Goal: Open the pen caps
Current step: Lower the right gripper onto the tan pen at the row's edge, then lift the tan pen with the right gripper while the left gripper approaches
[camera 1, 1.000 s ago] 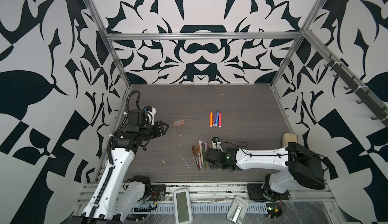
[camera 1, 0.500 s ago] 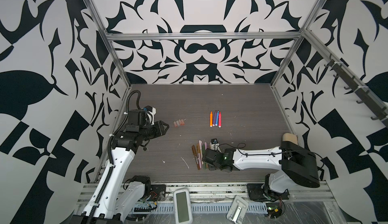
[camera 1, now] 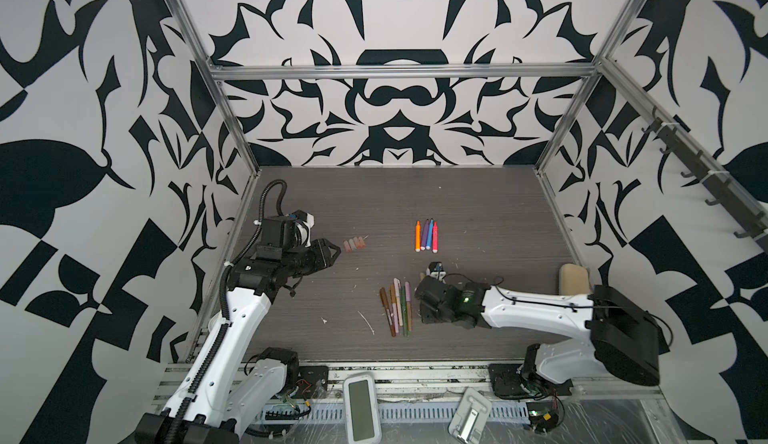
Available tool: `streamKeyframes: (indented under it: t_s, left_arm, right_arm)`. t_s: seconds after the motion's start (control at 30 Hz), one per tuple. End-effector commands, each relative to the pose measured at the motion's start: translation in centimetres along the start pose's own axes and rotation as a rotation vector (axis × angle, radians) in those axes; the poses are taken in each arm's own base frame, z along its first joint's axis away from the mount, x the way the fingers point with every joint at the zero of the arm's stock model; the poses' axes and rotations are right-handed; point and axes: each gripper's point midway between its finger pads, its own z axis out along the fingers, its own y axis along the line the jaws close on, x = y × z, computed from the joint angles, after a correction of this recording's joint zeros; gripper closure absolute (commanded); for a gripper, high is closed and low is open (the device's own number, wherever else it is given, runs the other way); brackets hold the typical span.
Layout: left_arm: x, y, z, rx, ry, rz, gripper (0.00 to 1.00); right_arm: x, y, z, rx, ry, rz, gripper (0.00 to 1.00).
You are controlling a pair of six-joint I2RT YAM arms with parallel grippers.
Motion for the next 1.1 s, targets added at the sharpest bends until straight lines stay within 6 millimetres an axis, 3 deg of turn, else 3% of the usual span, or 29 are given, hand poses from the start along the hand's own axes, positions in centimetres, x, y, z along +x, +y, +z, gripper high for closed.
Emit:
streamKeyframes:
  t_s: [0.0,0.27,0.47,0.7,0.77,1.07]
  left_arm:
    - [0.7,-1.4,1.8,0.06,0.028,-0.059,0.57]
    - [4.0,-6.4,6.9,0.147,0.146,-0.036,0.55]
    - [5.9,-9.1,9.5,0.203,0.203,-0.033,0.55]
    - [6.9,-10.5,10.3,0.235,0.226,-0.033,0.55]
    - [7.6,-10.1,11.3,0.216,0.254,-0.04,0.55]
    - [8.7,-10.2,12.1,0.221,0.285,-0.046,0.55]
  right_arm:
    - [-1.2,-0.9,-2.1,-0.068,-0.027,0.004,0.98]
    - [-2.2,-0.5,-5.4,-0.248,-0.086,-0.025,0.98]
    - [-2.0,0.2,-6.0,-0.298,-0.079,-0.048,0.99]
    - [-1.3,1.0,-5.0,-0.345,-0.043,-0.046,1.0]
    - [-1.0,1.4,-4.7,-0.363,-0.029,-0.053,1.0]
    - [-0.8,2.9,-4.5,-0.433,0.0,-0.064,1.0]
